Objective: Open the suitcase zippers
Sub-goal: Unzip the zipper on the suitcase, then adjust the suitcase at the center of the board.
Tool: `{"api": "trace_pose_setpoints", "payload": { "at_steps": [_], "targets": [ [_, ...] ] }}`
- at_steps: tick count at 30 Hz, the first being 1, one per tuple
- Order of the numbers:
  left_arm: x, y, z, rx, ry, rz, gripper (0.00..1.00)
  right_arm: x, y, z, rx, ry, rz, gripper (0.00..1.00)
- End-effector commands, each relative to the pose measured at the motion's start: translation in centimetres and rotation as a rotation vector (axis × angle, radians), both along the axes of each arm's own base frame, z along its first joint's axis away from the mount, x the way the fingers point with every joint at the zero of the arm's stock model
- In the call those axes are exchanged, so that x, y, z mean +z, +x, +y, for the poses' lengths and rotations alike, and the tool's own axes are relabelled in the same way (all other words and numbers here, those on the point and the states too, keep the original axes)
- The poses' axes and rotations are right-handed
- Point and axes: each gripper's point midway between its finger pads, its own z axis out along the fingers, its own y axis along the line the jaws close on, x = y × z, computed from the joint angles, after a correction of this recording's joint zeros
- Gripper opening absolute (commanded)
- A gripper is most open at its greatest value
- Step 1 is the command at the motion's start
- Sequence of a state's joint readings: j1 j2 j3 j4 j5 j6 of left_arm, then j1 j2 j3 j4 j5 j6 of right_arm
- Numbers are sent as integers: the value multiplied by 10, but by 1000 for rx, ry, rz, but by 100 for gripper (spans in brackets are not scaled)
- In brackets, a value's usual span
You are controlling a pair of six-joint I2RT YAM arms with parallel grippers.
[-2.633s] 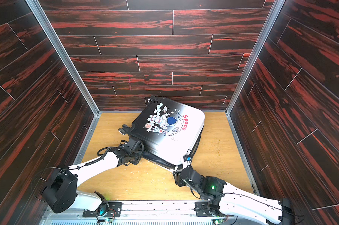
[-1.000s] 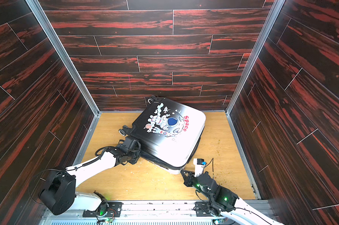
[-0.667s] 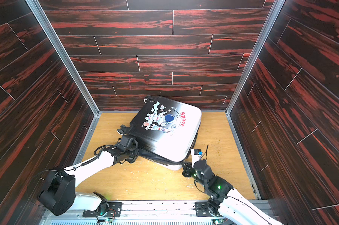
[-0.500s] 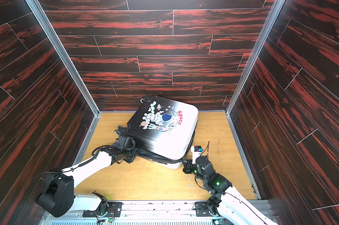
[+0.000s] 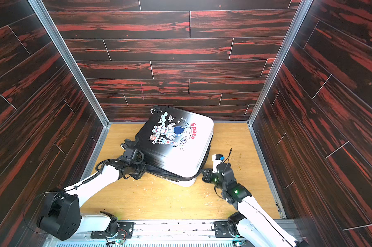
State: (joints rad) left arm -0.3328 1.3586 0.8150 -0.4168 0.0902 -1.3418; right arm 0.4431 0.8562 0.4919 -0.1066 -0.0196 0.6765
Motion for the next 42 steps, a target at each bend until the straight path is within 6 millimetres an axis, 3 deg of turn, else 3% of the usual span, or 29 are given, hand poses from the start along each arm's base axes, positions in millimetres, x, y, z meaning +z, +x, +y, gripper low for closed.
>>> {"api": "trace_pose_setpoints", "payload": {
  "at_steps": [1,9,11,17,20,22,27,34,36,39,40,42],
  "targets": [
    [-9,-10,92,51,386,37,0,49,73,-81,-419,-63,-182,0],
    [-11,-19,92,-51,417,79,0,54,167,-110,-512,-100,-179,0],
    [-9,-20,95,-63,437,82,0,53,187,-125,-551,-118,-178,0],
    [8,-14,108,-60,510,59,0,50,220,-170,-627,-58,-208,0],
    [17,-5,117,-40,568,47,0,47,224,-175,-604,-61,-206,0],
    [25,5,123,-30,611,34,0,49,216,-174,-597,-66,-221,0],
    [42,37,140,-25,704,23,0,53,174,-164,-590,-43,-230,0],
    [54,118,152,-35,702,-20,0,34,98,-95,-443,-132,-175,0],
    [51,142,155,-34,691,-6,11,19,78,-75,-388,-120,-130,0],
    [66,156,170,1,664,56,61,2,49,-48,-334,-79,-70,0],
    [76,154,175,20,674,67,69,-1,41,-38,-318,-61,-58,0],
    [103,143,185,63,726,60,75,-3,29,-19,-287,-36,-48,0]
  ]
}}
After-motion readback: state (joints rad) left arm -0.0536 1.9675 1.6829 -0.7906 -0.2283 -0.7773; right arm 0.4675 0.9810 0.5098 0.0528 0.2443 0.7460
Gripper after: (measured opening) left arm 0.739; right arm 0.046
